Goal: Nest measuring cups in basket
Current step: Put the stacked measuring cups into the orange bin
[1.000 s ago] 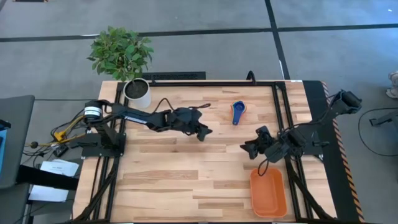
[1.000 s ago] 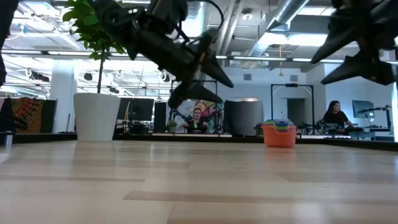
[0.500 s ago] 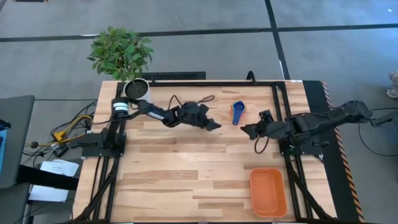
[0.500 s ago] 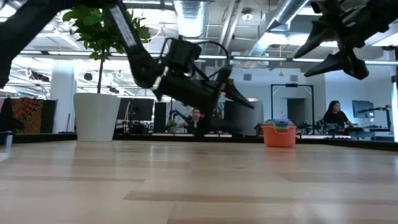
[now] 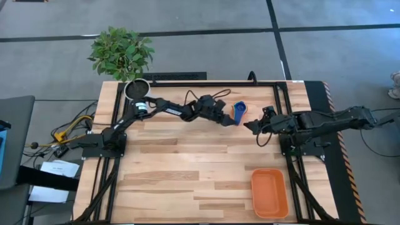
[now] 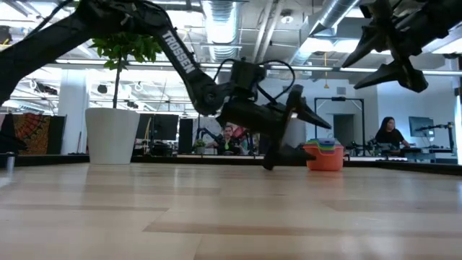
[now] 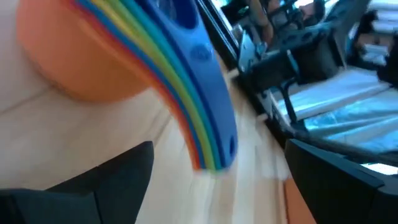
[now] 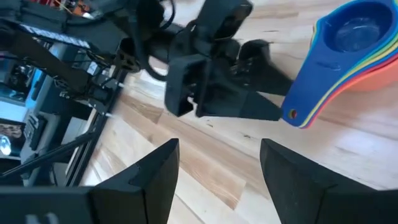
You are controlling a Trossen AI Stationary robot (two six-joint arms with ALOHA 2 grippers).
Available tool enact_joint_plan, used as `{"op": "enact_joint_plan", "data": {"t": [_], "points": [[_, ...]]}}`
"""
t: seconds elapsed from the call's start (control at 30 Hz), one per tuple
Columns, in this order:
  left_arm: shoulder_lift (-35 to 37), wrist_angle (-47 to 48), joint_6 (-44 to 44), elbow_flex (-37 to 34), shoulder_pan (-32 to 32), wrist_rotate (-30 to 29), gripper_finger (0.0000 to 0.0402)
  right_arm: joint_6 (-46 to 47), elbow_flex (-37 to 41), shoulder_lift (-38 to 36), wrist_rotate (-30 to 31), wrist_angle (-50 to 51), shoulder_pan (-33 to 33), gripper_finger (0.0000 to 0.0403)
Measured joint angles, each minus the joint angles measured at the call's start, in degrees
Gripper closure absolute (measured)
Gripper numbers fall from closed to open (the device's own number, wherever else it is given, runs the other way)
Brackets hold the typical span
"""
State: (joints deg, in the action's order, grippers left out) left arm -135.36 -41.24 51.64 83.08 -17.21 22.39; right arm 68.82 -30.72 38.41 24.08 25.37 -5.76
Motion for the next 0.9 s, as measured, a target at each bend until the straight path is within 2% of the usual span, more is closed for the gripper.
{"op": "enact_joint_plan", "data": {"t": [0.17,0.43,0.63,0.77,0.9], "points": [[-2.21,5.96,-0.78,5.63,-0.02,0.44,0.0049,1.07,0.00,-0.16,-0.23,0.06,-0.20,0.0158],[-2.50,9.04,-0.31,7.69,0.41,-2.46,0.0049,1.64,0.00,-0.19,-0.23,-0.16,-0.20,0.0158],[-2.64,11.45,1.02,9.21,1.35,-7.10,0.0049,1.66,0.00,-0.19,-0.21,-0.35,-0.20,0.0158],[-2.64,15.02,1.58,10.04,2.39,-12.46,0.0049,1.69,0.00,-0.19,-0.23,-0.73,-0.20,0.0158],[-2.63,15.06,3.10,10.04,2.78,-14.27,0.0049,2.51,0.00,-0.19,-0.18,-0.85,-0.20,0.0158]]}}
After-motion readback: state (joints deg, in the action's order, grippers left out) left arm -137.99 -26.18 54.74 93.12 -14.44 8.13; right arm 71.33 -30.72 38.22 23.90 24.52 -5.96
